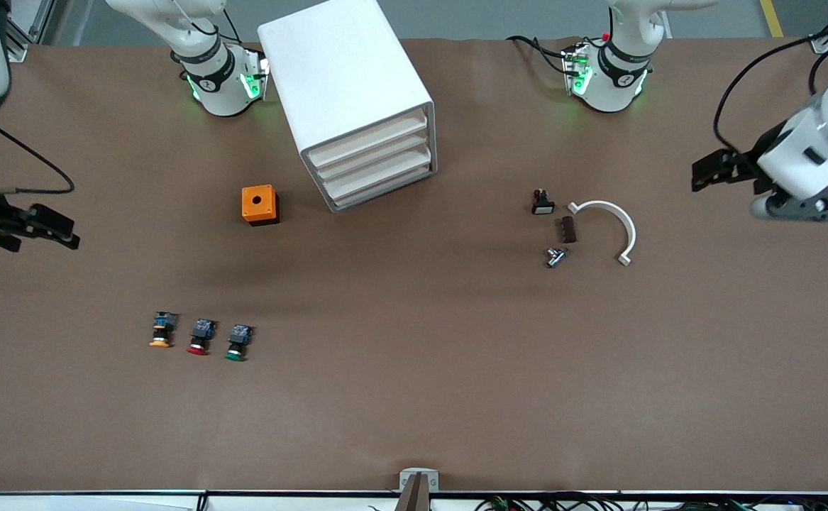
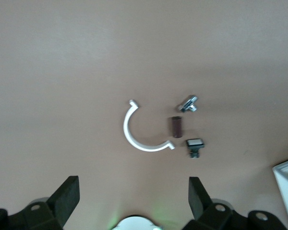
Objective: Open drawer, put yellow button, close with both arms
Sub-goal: 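Reach the right gripper to the yellow button while the left gripper approaches the cabinet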
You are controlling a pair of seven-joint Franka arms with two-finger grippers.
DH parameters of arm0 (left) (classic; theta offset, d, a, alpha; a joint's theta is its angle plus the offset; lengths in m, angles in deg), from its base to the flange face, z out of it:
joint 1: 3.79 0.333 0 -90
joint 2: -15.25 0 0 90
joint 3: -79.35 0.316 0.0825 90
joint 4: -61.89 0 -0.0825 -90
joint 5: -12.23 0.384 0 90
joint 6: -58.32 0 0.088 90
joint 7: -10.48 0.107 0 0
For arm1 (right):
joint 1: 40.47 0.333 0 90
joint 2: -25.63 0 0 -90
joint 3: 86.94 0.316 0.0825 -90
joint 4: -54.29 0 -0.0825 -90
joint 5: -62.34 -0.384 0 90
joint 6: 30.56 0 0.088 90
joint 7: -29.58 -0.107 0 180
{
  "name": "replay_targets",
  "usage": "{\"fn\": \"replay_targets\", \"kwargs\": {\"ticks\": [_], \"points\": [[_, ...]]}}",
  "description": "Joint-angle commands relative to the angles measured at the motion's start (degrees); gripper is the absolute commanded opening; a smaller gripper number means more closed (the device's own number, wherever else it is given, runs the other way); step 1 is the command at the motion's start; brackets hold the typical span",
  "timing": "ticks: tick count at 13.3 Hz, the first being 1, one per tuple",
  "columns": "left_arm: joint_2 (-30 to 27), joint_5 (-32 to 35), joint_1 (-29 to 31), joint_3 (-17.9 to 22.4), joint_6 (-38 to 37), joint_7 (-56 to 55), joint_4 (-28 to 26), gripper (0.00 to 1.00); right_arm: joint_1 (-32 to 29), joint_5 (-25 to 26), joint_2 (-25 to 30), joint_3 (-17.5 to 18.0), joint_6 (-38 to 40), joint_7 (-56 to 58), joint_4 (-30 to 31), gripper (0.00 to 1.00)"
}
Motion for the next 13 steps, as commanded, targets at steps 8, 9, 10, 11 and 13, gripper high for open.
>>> {"fn": "replay_targets", "kwargs": {"ticks": [8,9,10,11,13], "points": [[20.02,-6.07,-3.47,-0.48,4.28,-20.47,6.24,1.00,-3.09,-0.75,-18.35,0.55,-13.16,1.87,-0.41,1.00],[21.07,-7.21,-4.51,-0.48,4.28,-24.07,6.24,1.00,-3.26,-0.75,-19.93,0.55,-14.75,1.87,-0.32,1.00],[22.13,-7.48,-5.66,-0.40,4.37,-28.89,6.24,1.00,-3.35,-0.75,-21.69,0.55,-16.24,1.78,-0.32,1.00],[23.18,-7.57,-6.97,-0.40,4.54,-33.38,6.33,1.00,-3.35,-0.75,-23.53,0.55,-17.65,1.78,-0.32,1.00],[25.20,-7.57,-10.05,-0.40,4.98,-43.31,7.21,1.00,-3.18,-0.75,-26.70,0.55,-19.33,1.87,-0.24,1.00]]}}
